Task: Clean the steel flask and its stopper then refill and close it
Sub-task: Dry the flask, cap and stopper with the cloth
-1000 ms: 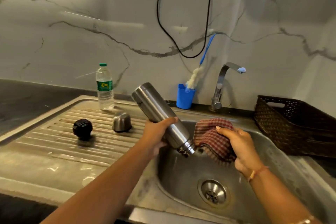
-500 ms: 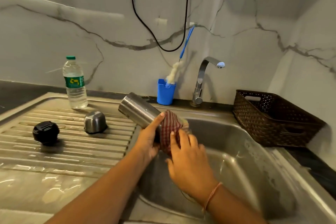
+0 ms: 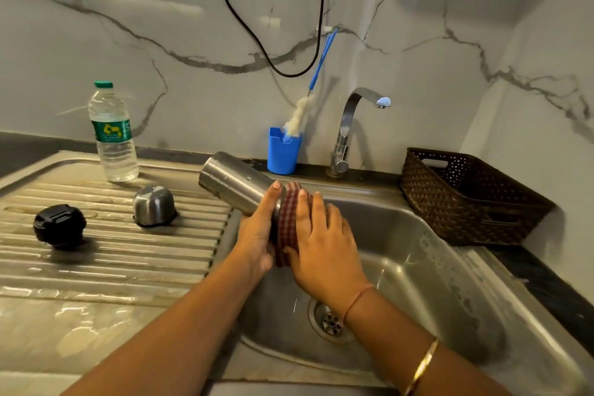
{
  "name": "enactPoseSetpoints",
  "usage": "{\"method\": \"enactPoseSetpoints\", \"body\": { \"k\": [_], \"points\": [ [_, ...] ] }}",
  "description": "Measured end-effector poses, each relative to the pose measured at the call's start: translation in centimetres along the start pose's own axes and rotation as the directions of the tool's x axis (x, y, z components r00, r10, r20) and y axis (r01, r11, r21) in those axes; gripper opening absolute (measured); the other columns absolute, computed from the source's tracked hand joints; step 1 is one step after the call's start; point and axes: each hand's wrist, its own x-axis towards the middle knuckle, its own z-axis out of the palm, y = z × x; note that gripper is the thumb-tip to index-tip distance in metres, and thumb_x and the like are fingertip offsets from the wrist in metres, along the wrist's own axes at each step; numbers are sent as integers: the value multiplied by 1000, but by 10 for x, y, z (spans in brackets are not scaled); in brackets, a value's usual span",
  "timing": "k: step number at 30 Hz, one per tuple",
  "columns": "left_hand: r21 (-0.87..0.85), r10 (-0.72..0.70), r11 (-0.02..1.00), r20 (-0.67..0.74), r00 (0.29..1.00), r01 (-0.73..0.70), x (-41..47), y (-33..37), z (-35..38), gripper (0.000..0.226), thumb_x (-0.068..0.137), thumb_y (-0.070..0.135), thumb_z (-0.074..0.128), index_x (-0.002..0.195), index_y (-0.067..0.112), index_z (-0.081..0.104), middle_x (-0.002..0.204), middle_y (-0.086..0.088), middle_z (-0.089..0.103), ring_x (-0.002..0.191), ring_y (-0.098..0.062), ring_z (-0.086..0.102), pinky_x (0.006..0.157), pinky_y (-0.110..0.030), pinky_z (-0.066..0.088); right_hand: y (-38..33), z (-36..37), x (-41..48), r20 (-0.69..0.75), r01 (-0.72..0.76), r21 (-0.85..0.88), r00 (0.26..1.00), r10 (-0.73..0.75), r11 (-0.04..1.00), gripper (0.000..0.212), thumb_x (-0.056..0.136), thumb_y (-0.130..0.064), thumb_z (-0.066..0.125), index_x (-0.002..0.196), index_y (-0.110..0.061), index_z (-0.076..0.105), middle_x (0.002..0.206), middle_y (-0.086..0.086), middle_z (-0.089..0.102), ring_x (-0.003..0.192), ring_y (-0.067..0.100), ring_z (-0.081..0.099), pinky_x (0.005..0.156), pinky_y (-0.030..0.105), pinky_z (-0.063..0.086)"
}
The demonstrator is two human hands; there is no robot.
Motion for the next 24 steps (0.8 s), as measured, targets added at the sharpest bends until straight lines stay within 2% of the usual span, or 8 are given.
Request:
{"method": "enactPoseSetpoints", "body": {
  "k": [4,7,10,12,15,18,20,24],
  "points": [
    [24,79,996,26,997,-80,-1,6,-2,32,79,33,71,97,21,48,98,-9,67,90,-23,66,72,-36,54,22,-17,18,283,-133,372,959,24,919,82,83,-64,50,145,-19,20,134,5,44,114,23,50,93,37,47],
    [19,83,996,85,993,-85,-3,7,-3,31,79,33,69,99,22,47,100,-11,66,91,-25,66,78,-41,53,41,-25,21,459,-349,685,888,-7,640,71,75,-71,51,128,-24,45,113,-5,63,99,13,62,91,36,51],
    [39,94,994,99,991,-98,-6,5,-2,51,74,35,70,115,18,45,105,-11,65,94,-25,65,76,-39,53,51,-28,16,564,-457,749,820,-99,479,73,78,-65,47,135,-20,39,115,-5,62,101,9,62,93,30,50],
    [47,90,994,80,993,-94,-5,3,-1,72,67,39,72,127,16,40,110,-13,64,98,-27,64,80,-41,53,53,-25,10,542,-371,713,830,-131,595,84,83,-62,51,147,-20,17,130,0,50,116,14,54,99,33,46],
    [-30,70,997,-15,997,-70,0,5,-1,81,63,42,75,131,16,39,114,-13,63,100,-28,63,80,-43,53,37,-21,-9,439,-104,257,898,-20,961,117,74,-64,62,147,-25,-21,155,10,10,136,31,28,108,50,33],
    [-116,20,993,-45,999,-25,4,6,-1,90,59,45,79,134,13,41,113,-15,65,100,-30,65,88,-47,53,7,-17,-21,91,-109,-24,990,110,994,127,62,-50,80,149,-8,-3,146,26,30,119,41,46,90,51,47],
    [-123,-5,992,-32,999,1,4,5,-1,86,59,47,79,130,12,43,112,-16,65,100,-31,65,88,-49,53,4,-23,-15,36,-135,33,990,134,990,111,75,-44,73,149,-8,-1,143,23,30,117,37,46,90,44,47],
    [-29,44,999,17,999,-44,3,10,-3,94,56,48,78,135,16,39,117,-14,62,102,-29,63,76,-41,55,28,-30,2,286,-215,408,953,99,887,92,78,-49,68,145,-16,13,136,8,40,117,26,49,95,37,48]
  ]
}}
